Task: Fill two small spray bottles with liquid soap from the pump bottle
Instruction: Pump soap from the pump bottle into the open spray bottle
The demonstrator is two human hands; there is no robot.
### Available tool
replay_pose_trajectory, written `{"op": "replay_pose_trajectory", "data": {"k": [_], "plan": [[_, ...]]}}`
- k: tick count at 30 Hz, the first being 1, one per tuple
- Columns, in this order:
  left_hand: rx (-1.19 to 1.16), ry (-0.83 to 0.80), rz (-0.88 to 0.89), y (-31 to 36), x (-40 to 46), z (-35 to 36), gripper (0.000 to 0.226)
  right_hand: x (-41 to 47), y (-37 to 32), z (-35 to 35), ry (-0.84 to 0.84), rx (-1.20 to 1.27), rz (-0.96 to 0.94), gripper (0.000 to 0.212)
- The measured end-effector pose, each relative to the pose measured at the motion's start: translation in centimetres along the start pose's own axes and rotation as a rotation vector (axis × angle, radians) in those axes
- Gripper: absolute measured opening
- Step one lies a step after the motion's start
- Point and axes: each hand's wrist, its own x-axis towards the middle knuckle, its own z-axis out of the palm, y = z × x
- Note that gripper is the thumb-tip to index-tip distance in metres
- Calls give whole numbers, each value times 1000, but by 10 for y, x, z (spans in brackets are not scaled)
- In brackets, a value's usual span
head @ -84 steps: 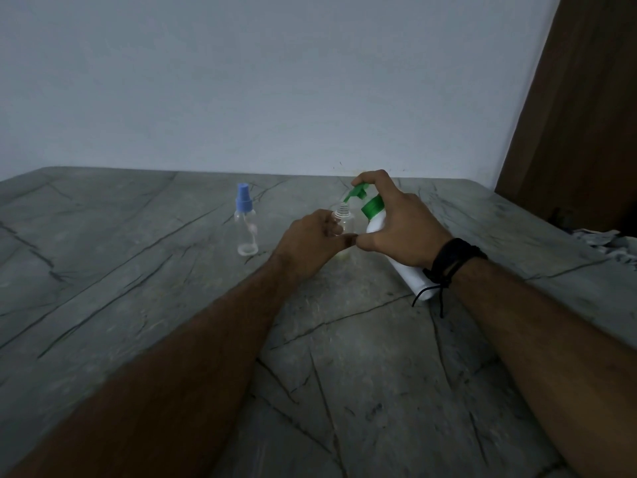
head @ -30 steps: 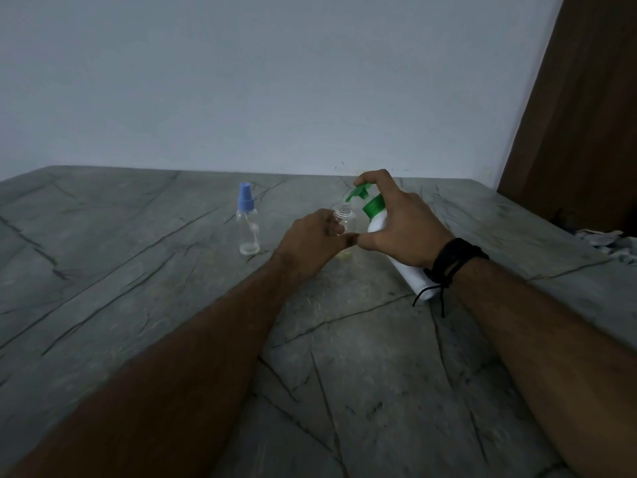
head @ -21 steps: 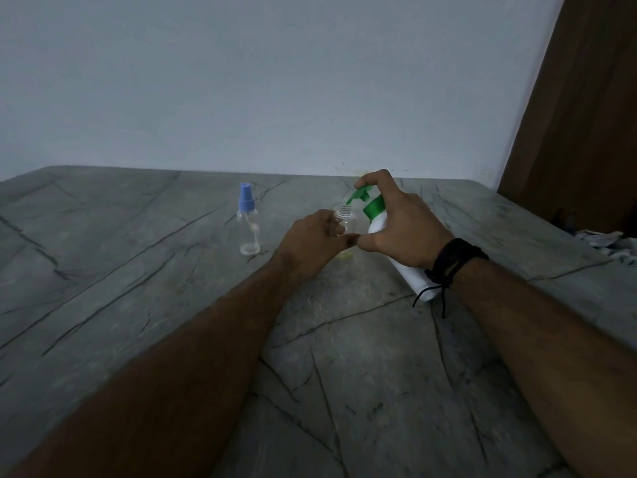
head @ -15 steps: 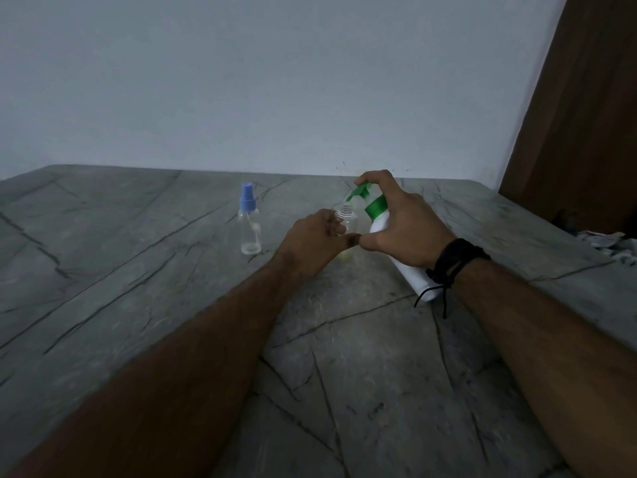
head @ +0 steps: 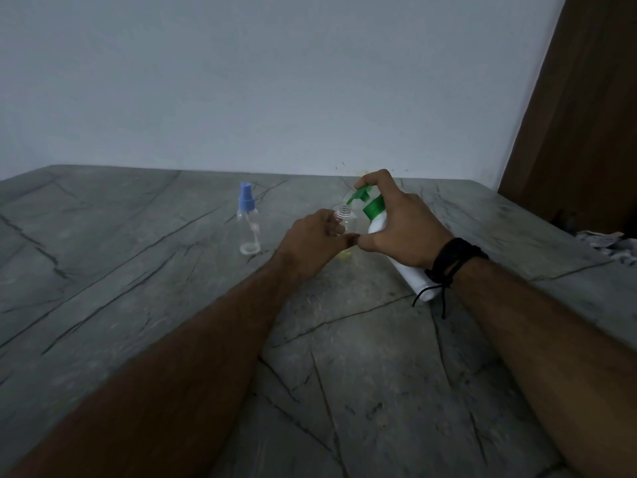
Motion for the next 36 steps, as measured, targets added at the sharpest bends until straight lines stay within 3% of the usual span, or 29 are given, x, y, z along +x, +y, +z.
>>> {"op": "replay_pose_trajectory", "data": {"k": [5,36], "plan": [[-10,-9,-6,1,-1,-1,55,0,-1,0,17,-3,-7,76],[-26,-1,-9,2,-2,-1,48,-1,2,-1,27,8,1,74]]}}
